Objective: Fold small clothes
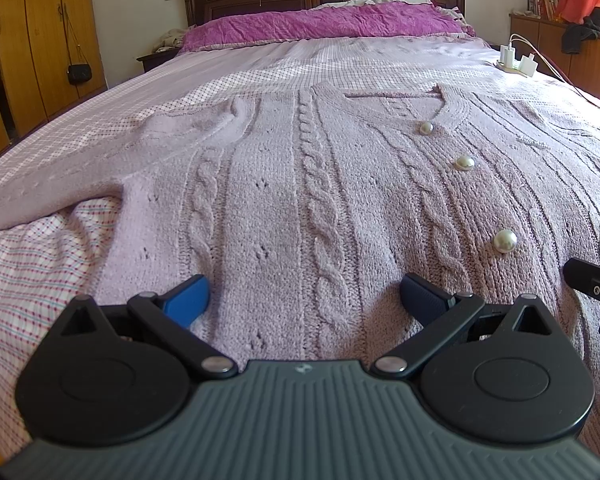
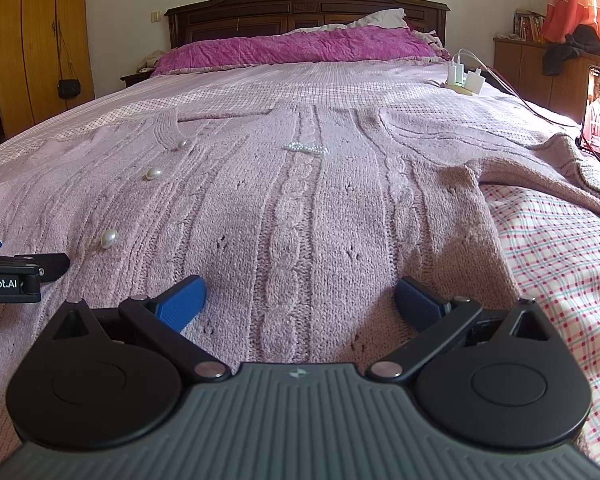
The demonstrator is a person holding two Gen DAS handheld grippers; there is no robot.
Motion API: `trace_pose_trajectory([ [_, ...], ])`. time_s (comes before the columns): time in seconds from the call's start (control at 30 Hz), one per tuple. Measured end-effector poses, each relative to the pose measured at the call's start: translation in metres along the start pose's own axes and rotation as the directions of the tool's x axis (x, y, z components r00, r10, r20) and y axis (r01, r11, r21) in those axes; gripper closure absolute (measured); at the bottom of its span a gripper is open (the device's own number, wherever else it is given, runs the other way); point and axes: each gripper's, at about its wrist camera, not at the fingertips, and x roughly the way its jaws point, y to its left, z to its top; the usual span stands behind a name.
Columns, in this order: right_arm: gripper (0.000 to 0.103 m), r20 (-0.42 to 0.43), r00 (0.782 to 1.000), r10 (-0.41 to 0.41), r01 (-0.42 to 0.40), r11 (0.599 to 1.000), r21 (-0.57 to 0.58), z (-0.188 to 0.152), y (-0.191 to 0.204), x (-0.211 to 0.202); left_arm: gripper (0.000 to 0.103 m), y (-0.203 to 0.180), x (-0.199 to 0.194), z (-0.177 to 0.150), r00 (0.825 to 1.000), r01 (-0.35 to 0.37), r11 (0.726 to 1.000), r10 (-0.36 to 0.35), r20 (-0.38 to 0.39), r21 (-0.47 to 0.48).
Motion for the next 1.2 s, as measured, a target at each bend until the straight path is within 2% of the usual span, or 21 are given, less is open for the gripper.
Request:
trace_pose_trajectory([
  [0.6, 0.000, -0.008, 1.000, 0.004, -0.004, 1.000, 0.002, 0.001, -0.001, 0.000, 0.000, -0.001, -0.001, 0.000, 1.000, -0.002, 1.000, 0.002, -0.004, 0.002],
  [0.83, 0.000, -0.021, 0.999, 0.043, -0.042, 0.999, 0.033, 0.008, -0.009, -0.007, 0.000, 0.002, -0.003, 0.009, 0.999, 0.010, 1.000, -0.011, -0.036, -0.011],
  [1.03, 0.000, 0.002, 0.991, 0.130, -0.130, 0.983, 0.130, 0.020, -0.025, -0.021, 0.000, 0.008, -0.010, 0.023, 0.997, 0.036, 0.998, -0.039, -0.062, -0.051],
  [1.2, 0.000, 0.037, 0.981, 0.190, -0.193, 0.944, 0.267, 0.037, -0.054, -0.033, 0.000, 0.011, -0.019, 0.038, 0.998, 0.044, 0.997, -0.047, -0.032, -0.065],
])
